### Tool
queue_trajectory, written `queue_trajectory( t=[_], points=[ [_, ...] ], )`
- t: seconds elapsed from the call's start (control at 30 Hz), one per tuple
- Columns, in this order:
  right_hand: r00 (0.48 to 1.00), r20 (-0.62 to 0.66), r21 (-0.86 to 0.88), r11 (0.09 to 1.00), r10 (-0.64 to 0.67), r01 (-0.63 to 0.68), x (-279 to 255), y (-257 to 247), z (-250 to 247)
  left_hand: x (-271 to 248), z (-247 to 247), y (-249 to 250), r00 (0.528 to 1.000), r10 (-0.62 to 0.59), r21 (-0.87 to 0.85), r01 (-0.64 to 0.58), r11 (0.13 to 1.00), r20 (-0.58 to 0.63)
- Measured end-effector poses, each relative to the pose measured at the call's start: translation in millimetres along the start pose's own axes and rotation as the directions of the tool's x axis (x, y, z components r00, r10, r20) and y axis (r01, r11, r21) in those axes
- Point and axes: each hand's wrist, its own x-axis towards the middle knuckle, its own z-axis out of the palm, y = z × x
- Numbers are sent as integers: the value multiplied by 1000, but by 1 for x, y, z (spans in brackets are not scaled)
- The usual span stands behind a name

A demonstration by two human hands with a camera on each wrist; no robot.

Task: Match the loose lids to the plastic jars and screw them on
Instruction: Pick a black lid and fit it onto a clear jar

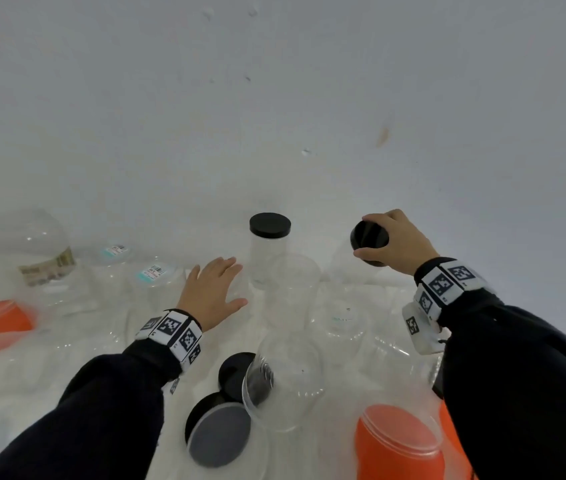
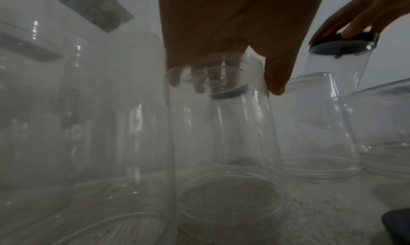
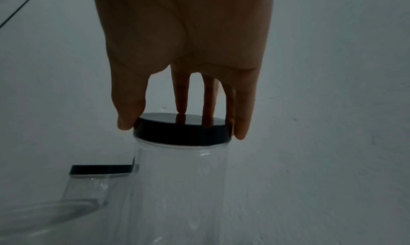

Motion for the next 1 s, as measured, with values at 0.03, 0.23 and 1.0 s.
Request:
queue_trajectory(
  t=[0.03,0.23,1.0],
  points=[
    [1000,24,-11,1000,-7,7,6,2,3,0,0,1,1000,-4,7,4,1000,-4],
    [990,142,-67,997,-20,30,34,11,17,-1,0,2,1000,-12,-7,11,1000,-12],
    [953,289,-148,980,-89,136,58,14,28,-2,2,2,998,-29,-50,27,998,-48]
  ],
)
